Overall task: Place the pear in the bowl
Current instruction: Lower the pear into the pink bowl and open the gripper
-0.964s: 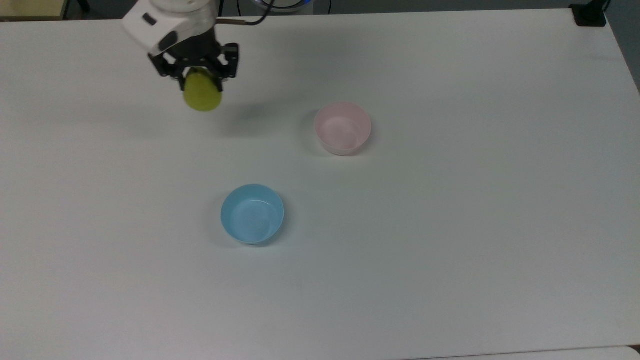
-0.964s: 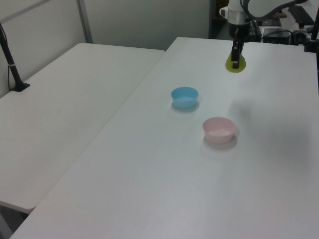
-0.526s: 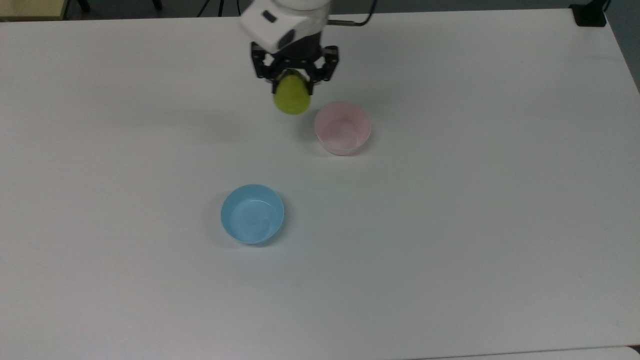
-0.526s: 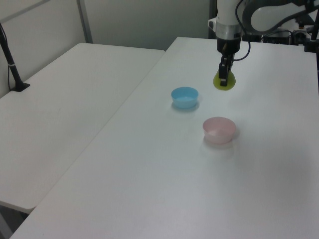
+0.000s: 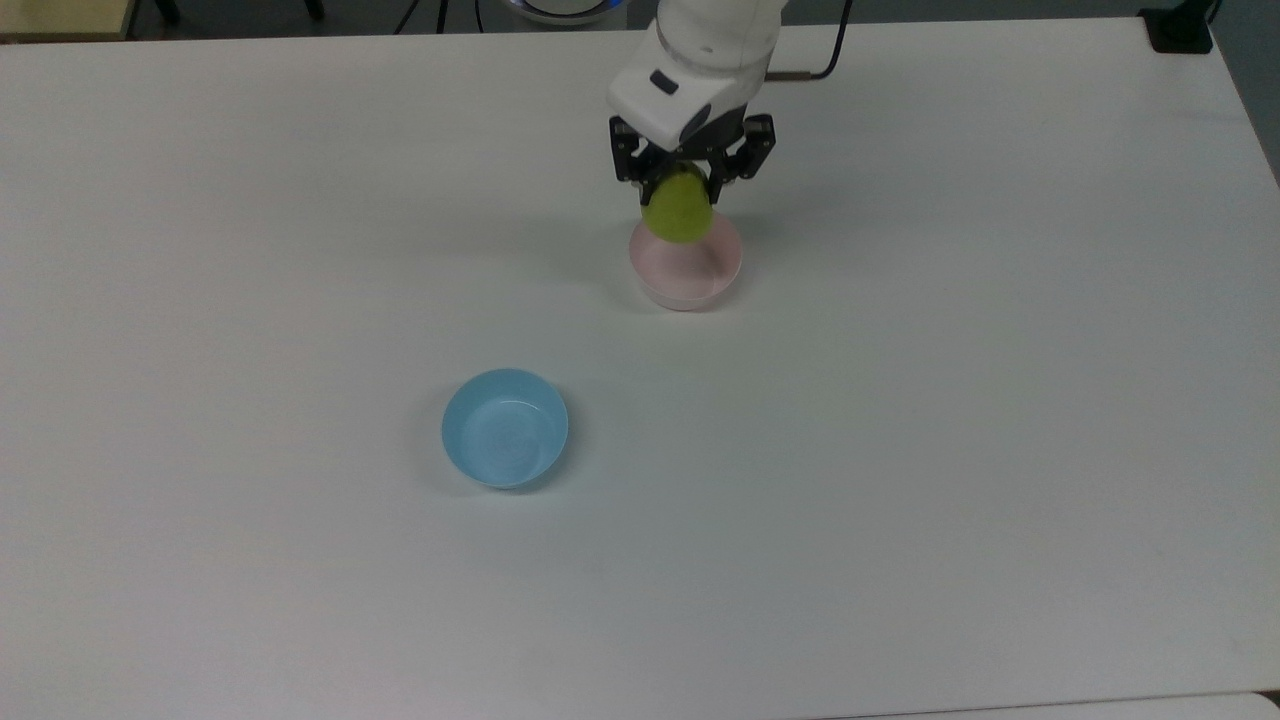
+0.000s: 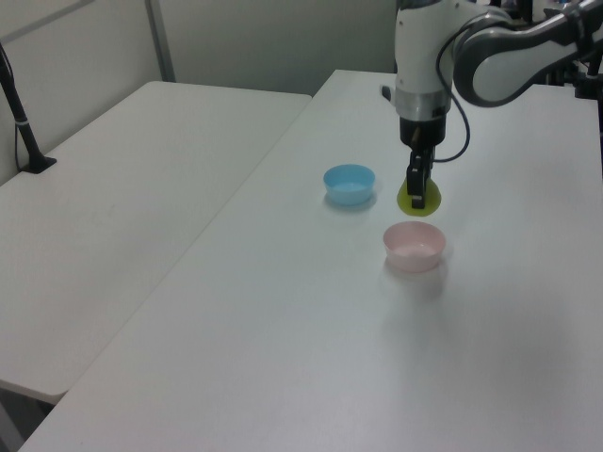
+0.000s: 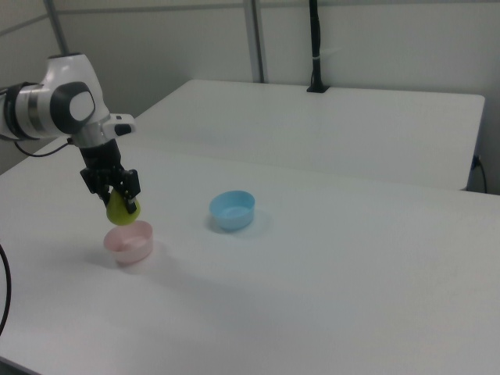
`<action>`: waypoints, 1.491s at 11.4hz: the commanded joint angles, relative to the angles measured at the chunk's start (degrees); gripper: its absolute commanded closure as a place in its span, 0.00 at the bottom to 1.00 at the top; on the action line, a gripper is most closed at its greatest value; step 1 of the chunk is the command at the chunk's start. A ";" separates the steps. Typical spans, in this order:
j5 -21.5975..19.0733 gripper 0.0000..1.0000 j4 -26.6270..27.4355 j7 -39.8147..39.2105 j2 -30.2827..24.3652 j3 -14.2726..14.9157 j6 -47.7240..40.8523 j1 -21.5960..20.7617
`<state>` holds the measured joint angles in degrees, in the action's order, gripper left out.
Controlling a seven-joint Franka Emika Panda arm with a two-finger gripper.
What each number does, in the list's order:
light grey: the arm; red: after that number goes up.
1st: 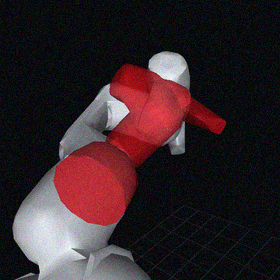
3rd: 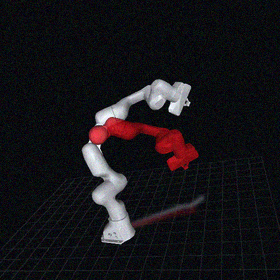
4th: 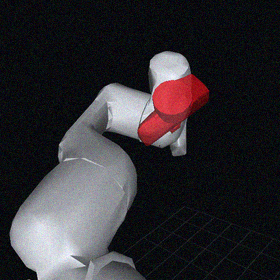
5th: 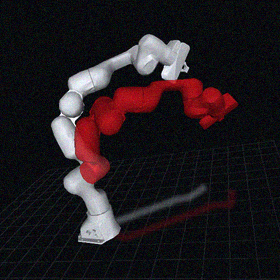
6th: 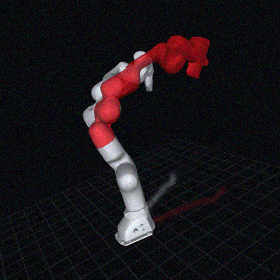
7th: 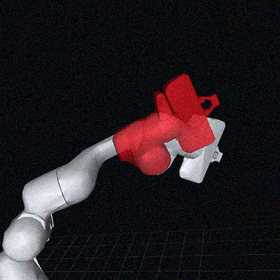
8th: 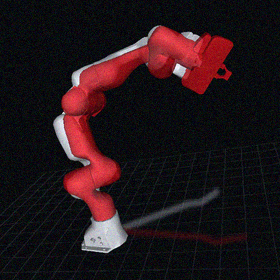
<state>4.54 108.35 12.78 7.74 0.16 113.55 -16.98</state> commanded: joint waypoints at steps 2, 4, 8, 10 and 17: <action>-0.85 0.66 1.60 -0.39 4.46 0.10 6.40 -0.78; -0.77 0.64 2.39 -0.39 6.05 0.02 9.05 -0.87; -0.24 0.56 2.92 0.22 9.05 -0.69 11.06 -0.87; -0.24 0.20 2.66 0.31 8.87 -0.69 11.08 -0.69; -0.24 0.00 -4.08 -6.51 0.18 -0.07 -6.02 3.51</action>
<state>4.59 107.91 11.58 12.28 -0.33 116.13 -16.20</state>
